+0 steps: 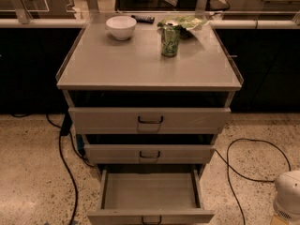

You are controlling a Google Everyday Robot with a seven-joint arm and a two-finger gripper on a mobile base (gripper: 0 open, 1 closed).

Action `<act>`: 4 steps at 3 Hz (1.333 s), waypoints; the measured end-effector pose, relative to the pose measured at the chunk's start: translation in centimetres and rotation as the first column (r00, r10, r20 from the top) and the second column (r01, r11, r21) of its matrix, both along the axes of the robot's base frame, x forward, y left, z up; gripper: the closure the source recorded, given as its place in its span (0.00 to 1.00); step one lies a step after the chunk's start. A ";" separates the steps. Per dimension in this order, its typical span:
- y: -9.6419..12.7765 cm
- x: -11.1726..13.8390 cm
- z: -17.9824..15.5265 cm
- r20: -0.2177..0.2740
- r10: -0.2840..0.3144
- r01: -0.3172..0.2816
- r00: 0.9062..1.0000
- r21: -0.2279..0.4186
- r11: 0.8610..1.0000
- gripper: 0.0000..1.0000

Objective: Close bottom drawer

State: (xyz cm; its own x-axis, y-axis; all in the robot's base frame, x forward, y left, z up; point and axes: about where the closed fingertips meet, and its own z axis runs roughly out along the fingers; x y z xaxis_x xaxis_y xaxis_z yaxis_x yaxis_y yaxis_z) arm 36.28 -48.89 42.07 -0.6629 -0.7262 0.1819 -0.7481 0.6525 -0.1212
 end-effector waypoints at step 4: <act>1.5 -0.9 -9.9 0.004 0.100 -0.099 0.995 0.145 0.984 0.00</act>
Offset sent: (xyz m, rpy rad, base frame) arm 0.0063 0.0106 -0.1486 0.2429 0.0949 0.0266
